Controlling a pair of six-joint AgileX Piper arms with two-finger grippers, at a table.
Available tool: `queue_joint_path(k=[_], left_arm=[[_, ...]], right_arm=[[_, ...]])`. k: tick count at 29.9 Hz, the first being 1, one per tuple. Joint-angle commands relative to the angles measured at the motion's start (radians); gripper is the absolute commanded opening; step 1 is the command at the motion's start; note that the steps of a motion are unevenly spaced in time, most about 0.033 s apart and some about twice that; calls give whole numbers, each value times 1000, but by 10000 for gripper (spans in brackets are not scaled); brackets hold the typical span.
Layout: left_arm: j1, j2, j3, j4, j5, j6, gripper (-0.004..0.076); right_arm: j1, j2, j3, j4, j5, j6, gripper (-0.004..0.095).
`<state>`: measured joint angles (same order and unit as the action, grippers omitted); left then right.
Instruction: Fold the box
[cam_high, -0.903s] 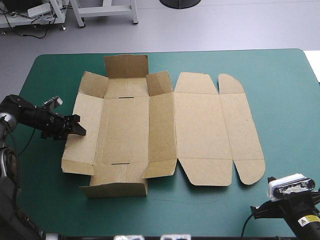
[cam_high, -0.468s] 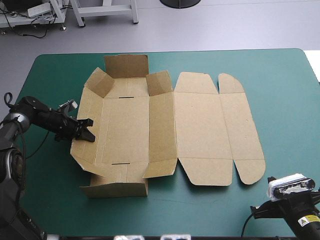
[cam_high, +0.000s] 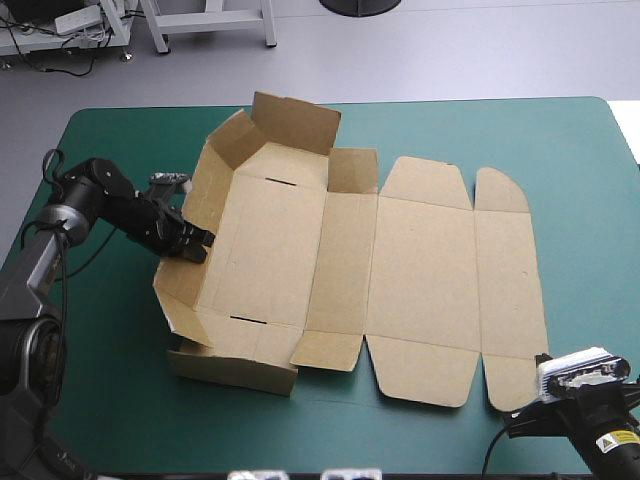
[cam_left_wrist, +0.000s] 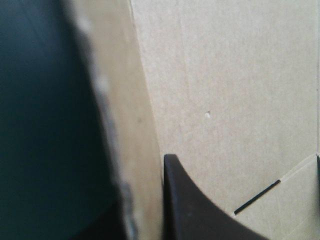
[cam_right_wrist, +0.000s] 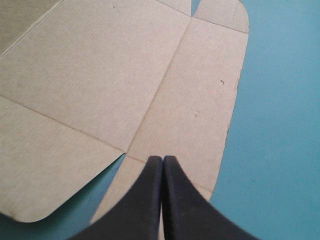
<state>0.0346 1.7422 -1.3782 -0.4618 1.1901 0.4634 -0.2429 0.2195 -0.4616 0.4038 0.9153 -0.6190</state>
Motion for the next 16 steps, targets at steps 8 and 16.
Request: queue_joint_path(k=[8, 16], left_arm=[[-227, -205, -304, 264, 81, -26, -6], [-564, -239, -348, 644, 91, -26, -6]], right_arm=[[3, 11, -27, 69, -61, -3, -24], [5, 11, -27, 74, -67, -5, -24]])
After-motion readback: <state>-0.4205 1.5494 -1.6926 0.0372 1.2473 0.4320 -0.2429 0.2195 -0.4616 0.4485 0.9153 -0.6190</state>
